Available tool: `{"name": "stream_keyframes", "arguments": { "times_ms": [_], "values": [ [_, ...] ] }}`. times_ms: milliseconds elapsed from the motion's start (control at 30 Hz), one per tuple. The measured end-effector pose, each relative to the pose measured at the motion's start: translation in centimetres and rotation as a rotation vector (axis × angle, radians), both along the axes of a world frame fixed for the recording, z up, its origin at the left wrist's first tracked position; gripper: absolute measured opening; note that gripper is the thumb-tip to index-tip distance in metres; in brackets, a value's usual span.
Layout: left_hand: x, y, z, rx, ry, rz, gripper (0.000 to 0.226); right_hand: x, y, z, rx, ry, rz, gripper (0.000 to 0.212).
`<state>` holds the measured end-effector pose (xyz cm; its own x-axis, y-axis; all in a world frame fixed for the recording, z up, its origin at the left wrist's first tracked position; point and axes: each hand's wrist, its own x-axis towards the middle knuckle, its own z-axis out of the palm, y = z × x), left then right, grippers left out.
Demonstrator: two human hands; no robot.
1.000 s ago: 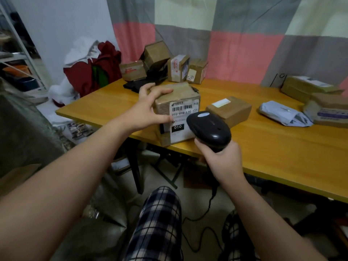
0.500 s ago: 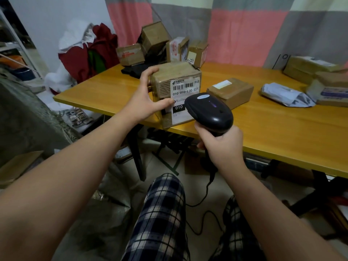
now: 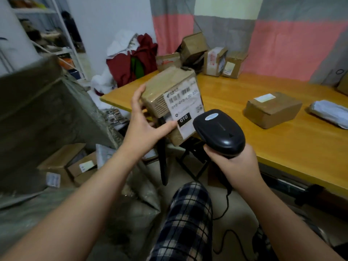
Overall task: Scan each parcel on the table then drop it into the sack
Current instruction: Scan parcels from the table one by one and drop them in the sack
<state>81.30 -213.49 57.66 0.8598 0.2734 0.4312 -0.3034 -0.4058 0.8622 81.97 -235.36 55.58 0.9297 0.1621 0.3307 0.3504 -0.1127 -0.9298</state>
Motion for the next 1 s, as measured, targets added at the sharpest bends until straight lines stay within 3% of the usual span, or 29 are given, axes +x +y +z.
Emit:
{"name": "stream_keyframes", "arguments": {
  "times_ms": [67, 167, 300, 400, 500, 600, 700, 833, 900, 1000],
  "values": [
    [-4.1, 2.7, -1.5, -0.076, 0.046, 0.129, 0.104, 0.1, 2.3, -0.3, -0.003, 0.038, 0.095, 0.040],
    [-10.1, 7.5, -3.5, -0.021, 0.180, 0.404, 0.115, 0.1, 7.0, -0.4, -0.060, 0.100, 0.279, 0.049],
    [-15.7, 14.4, -4.4, 0.427, 0.460, 0.771, 0.118, -1.8, 14.2, -1.1, -0.219, 0.059, 0.563, 0.048],
    [-19.5, 18.0, -4.4, 0.772, 0.771, 0.899, 0.109, -4.3, 18.4, -2.8, -0.387, 0.046, 0.785, 0.049],
    [-24.1, 19.5, -5.1, 0.855, 0.960, 0.966, 0.101, -6.6, 20.9, -5.1, -0.552, -0.023, 0.996, 0.058],
    [-28.1, 19.7, -5.6, 0.901, 0.960, 0.989, 0.102, -8.2, 22.3, -7.7, -0.806, -0.155, 1.132, 0.070],
    [-30.0, 19.8, -4.8, 0.953, 1.109, 0.924, 0.099, -9.3, 22.8, -9.9, -1.019, -0.206, 1.191, 0.068],
    [-29.1, 19.9, -3.9, 0.958, 1.251, 0.779, 0.096, -9.4, 22.3, -9.9, -1.007, -0.144, 1.277, 0.073],
    [-27.6, 19.5, -4.3, 0.837, 1.246, 0.615, 0.101, -9.0, 21.7, -9.7, -1.043, -0.143, 1.293, 0.070],
    [-26.0, 19.1, -5.5, 0.721, 1.254, 0.491, 0.107, -8.2, 20.7, -10.3, -1.072, -0.158, 1.149, 0.058]
  ]
}}
